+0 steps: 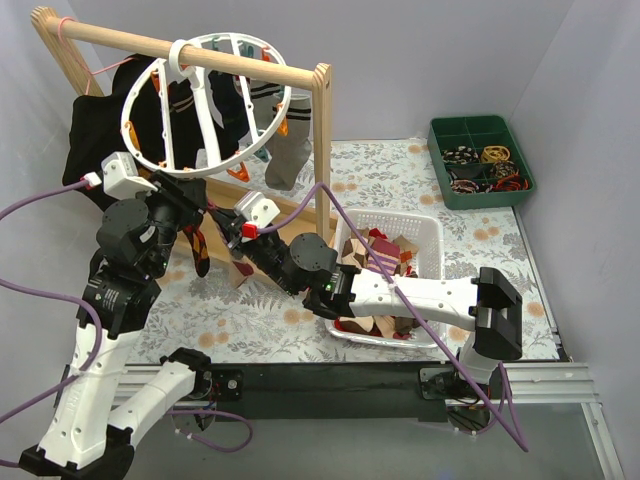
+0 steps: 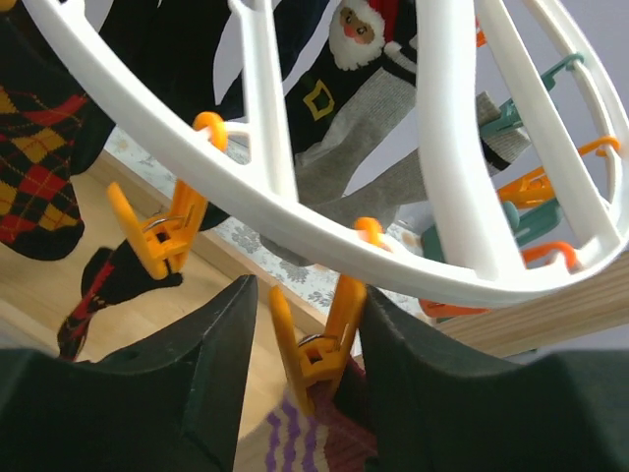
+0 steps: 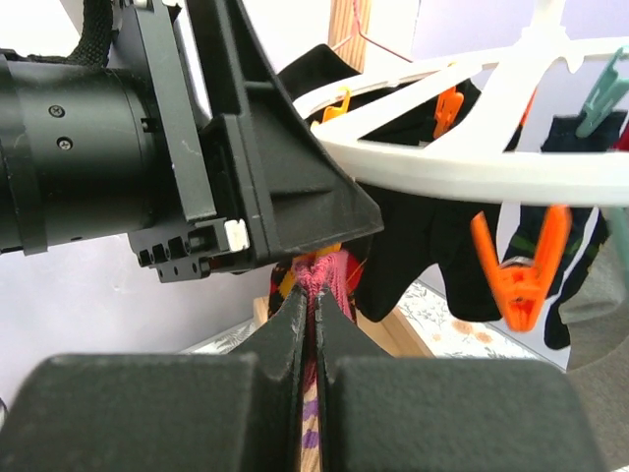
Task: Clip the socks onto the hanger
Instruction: Clamp the sock onto the hanger, then open the clamp at the hanger.
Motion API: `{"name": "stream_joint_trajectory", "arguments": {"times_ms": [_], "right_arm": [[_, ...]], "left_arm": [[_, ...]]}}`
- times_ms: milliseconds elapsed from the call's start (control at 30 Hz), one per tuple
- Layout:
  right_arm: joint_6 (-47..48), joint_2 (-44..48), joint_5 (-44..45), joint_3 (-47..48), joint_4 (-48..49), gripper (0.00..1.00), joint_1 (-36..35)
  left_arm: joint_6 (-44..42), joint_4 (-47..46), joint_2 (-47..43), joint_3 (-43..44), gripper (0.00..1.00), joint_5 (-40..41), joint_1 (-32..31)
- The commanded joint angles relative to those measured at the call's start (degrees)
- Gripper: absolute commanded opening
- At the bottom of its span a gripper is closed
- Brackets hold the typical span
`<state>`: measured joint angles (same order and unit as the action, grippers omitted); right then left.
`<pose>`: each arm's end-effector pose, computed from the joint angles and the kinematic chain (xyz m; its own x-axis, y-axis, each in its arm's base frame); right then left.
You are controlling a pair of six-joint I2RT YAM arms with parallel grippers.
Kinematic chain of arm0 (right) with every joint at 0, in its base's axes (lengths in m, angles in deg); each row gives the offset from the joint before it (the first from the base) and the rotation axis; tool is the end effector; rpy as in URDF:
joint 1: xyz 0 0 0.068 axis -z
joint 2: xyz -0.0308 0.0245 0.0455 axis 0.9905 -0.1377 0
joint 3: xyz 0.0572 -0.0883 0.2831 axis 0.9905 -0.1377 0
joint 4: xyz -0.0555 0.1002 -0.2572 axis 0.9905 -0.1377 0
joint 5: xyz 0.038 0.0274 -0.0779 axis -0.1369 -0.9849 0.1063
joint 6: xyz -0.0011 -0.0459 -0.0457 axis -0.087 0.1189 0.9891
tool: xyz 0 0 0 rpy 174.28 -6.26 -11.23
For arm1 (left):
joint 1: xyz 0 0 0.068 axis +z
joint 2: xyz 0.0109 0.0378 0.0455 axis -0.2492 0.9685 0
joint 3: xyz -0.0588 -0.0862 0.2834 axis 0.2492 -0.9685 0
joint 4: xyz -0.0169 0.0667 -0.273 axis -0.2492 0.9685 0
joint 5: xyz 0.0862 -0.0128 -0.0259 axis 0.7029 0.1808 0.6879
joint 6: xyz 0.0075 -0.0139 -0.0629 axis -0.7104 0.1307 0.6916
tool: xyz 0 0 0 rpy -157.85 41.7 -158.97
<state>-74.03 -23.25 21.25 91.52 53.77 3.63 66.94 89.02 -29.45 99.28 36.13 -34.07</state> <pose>0.1104 0.4250 0.4469 0.2502 0.2983 -0.9211 -0.7543 0.6565 0.0077 0.1432 -0.0341 0.4782 -0.0561 -0.9385 -0.3408 -0.0994 0.3449 -0.9334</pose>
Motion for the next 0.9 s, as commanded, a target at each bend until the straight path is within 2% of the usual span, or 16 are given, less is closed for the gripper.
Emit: {"name": "stream_joint_trajectory", "arguments": {"times_ms": [0, 33, 67, 200, 367, 600, 633, 733, 867], "right_arm": [[-0.9, 0.7, -0.5, 1.5, 4.5, 0.01, -0.4], [-0.9, 0.7, -0.7, 1.5, 4.5, 0.01, -0.4], [-0.9, 0.8, -0.9, 1.5, 4.5, 0.01, -0.4], [-1.1, 1.6, -1.6, 1.0, 4.6, 0.19, -0.4], [-1.1, 5.3, -1.7, -2.5, 4.4, 0.43, -0.5], [-1.0, 14.7, -0.1, -12.6, -0.5, 0.64, -0.5], [-1.1, 15.8, 1.0, -15.0, -1.5, 0.69, -0.5], [-2.2, 20.0, 3.8, -19.8, -6.4, 0.75, -0.5], [-5.3, 26.1, 6.3, -25.8, -12.1, 0.78, -0.4]], "left_arm": [[0.0, 2.2, -1.3, 0.0, 0.5, 0.4, -0.1], [0.0, 2.7, -1.4, 0.3, 0.59, 0.5, -0.1], [0.0, 3.0, -1.5, 0.6, 0.62, 0.7, -0.1], [0.0, 5.1, -1.5, 2.8, 0.74, 1.2, -0.1], [-0.8, 8.7, -1.9, 7.1, 0.76, 1.9, 0.0], [-1.8, 15.4, -2.2, 12.0, 0.76, -1.8, -0.1], [-2.2, 16.5, -2.2, 12.3, 0.76, -4.5, 0.0], [-3.7, 16.9, -2.6, 12.0, 0.76, -10.0, 0.0], [-4.3, 15.3, -3.3, 11.0, 0.76, -23.1, -0.1]]}}
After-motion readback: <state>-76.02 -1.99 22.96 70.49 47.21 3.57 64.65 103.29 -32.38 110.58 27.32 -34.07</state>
